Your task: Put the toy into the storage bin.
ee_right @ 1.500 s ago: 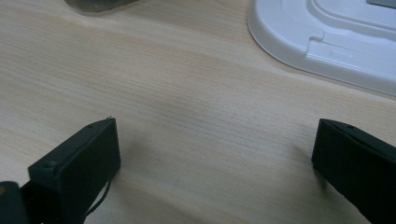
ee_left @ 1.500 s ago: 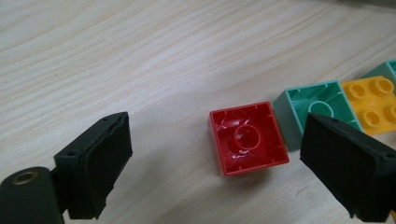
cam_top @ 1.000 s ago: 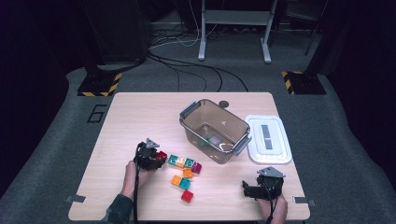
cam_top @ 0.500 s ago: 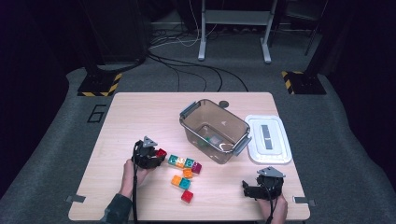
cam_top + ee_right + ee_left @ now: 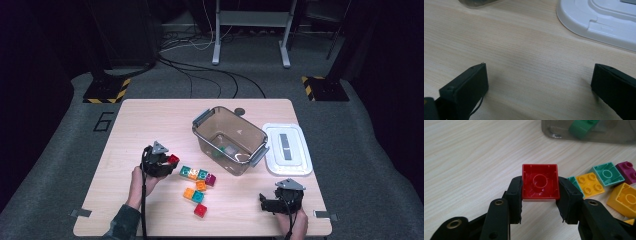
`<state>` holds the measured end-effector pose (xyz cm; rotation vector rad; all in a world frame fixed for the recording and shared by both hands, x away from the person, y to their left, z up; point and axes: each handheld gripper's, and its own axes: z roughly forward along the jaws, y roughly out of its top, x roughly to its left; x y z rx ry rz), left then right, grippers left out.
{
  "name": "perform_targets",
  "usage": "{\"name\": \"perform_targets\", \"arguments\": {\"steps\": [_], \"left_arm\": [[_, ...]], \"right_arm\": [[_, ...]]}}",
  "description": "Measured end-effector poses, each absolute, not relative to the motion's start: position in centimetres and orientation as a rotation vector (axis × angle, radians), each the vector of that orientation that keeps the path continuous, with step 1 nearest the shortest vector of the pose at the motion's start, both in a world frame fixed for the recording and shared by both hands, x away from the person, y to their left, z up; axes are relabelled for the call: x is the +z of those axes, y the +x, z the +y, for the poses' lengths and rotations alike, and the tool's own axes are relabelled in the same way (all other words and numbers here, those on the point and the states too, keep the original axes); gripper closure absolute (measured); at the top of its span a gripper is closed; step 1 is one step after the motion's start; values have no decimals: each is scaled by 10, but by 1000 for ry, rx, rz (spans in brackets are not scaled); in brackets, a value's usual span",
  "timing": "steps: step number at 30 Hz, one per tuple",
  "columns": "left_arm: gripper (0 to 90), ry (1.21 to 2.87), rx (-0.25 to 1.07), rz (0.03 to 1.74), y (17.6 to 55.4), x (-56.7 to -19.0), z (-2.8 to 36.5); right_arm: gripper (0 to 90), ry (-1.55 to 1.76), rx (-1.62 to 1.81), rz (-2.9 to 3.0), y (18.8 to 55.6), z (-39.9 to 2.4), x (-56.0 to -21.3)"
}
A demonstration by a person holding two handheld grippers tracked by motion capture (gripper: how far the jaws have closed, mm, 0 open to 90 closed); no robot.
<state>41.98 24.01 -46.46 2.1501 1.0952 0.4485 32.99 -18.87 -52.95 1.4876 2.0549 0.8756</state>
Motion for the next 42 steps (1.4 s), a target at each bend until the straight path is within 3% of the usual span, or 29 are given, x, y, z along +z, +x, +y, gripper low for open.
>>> {"name": "perform_targets", "arguments": {"steps": [42], "left_arm": [[586, 2114, 575, 958, 439, -385, 222]], "right_arm": [[1, 1486, 876, 2054, 330, -189, -530]]}}
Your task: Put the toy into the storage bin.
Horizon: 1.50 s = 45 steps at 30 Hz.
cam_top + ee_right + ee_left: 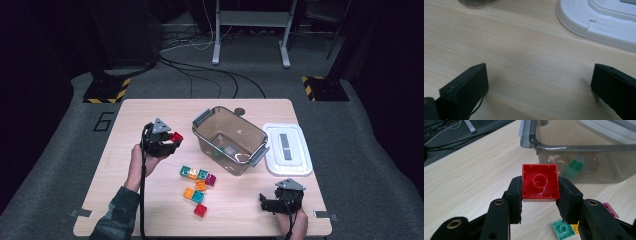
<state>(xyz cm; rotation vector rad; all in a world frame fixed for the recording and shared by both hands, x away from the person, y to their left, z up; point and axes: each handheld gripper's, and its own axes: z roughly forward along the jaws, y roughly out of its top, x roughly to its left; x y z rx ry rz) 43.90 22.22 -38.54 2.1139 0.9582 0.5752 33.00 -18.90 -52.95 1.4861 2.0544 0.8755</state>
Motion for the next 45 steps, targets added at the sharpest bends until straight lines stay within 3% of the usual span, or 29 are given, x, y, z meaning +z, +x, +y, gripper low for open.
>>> {"name": "perform_targets", "arguments": {"steps": [45], "left_arm": [[585, 2136, 562, 891, 491, -343, 182]], "right_arm": [[1, 1485, 875, 2054, 330, -189, -530]]}}
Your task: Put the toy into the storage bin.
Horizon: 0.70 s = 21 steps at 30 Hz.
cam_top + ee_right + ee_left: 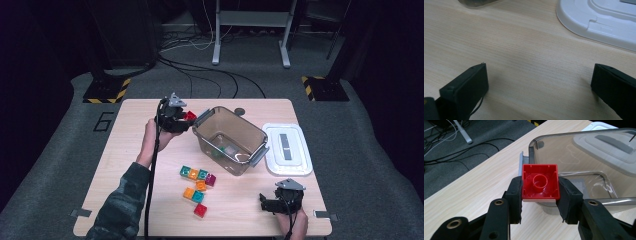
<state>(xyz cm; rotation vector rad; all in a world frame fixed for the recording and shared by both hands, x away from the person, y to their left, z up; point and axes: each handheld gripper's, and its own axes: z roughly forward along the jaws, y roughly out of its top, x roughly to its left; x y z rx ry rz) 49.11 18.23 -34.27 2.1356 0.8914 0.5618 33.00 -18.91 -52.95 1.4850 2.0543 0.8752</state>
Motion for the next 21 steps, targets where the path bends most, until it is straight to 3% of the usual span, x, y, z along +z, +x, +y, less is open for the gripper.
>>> {"name": "perform_targets", "arguments": {"steps": [21], "left_arm": [[585, 2192, 525, 867, 512, -346, 154]], "right_arm": [[1, 1485, 875, 2054, 330, -189, -530]]}}
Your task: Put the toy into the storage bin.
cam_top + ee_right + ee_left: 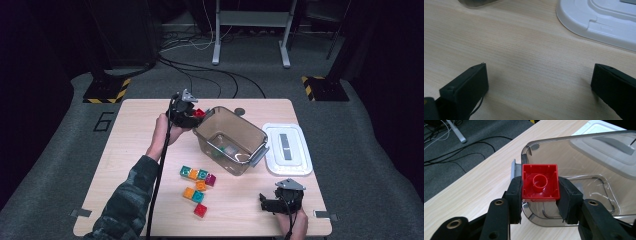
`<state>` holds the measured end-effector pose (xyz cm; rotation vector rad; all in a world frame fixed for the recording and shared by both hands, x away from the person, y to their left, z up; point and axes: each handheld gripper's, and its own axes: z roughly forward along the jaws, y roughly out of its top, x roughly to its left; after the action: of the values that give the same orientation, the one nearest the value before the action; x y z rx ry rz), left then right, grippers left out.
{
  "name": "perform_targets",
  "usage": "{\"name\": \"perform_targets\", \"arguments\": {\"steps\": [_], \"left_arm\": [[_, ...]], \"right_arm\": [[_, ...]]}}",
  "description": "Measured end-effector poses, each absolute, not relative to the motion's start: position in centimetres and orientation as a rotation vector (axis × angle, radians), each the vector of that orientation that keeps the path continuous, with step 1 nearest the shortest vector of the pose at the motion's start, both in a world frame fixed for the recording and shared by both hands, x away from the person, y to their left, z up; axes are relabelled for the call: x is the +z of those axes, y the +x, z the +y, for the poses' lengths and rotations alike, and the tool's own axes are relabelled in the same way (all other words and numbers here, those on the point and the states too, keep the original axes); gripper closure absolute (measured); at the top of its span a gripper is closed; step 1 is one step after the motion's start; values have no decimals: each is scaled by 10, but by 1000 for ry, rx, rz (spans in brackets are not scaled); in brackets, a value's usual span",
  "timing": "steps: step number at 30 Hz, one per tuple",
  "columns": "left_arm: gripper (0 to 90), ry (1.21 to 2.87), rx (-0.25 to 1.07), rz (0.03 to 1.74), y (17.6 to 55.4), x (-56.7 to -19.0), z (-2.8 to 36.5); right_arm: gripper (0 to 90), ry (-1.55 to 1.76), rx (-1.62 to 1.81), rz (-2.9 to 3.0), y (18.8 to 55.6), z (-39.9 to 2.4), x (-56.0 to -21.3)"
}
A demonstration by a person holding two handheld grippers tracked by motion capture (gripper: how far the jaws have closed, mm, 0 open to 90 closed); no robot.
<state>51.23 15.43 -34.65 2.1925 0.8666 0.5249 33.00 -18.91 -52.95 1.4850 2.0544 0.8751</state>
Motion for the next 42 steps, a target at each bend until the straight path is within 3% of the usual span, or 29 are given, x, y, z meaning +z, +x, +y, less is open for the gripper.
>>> {"name": "perform_targets", "arguments": {"steps": [28, 35, 42], "left_arm": [[580, 2263, 432, 870, 531, -365, 128], [323, 2252, 429, 885, 526, -362, 128], [190, 2217, 453, 883, 511, -355, 137]], "right_arm": [[2, 1486, 875, 2054, 330, -189, -529], [2, 1486, 875, 2054, 330, -189, -529], [2, 1486, 875, 2053, 330, -189, -529]]}}
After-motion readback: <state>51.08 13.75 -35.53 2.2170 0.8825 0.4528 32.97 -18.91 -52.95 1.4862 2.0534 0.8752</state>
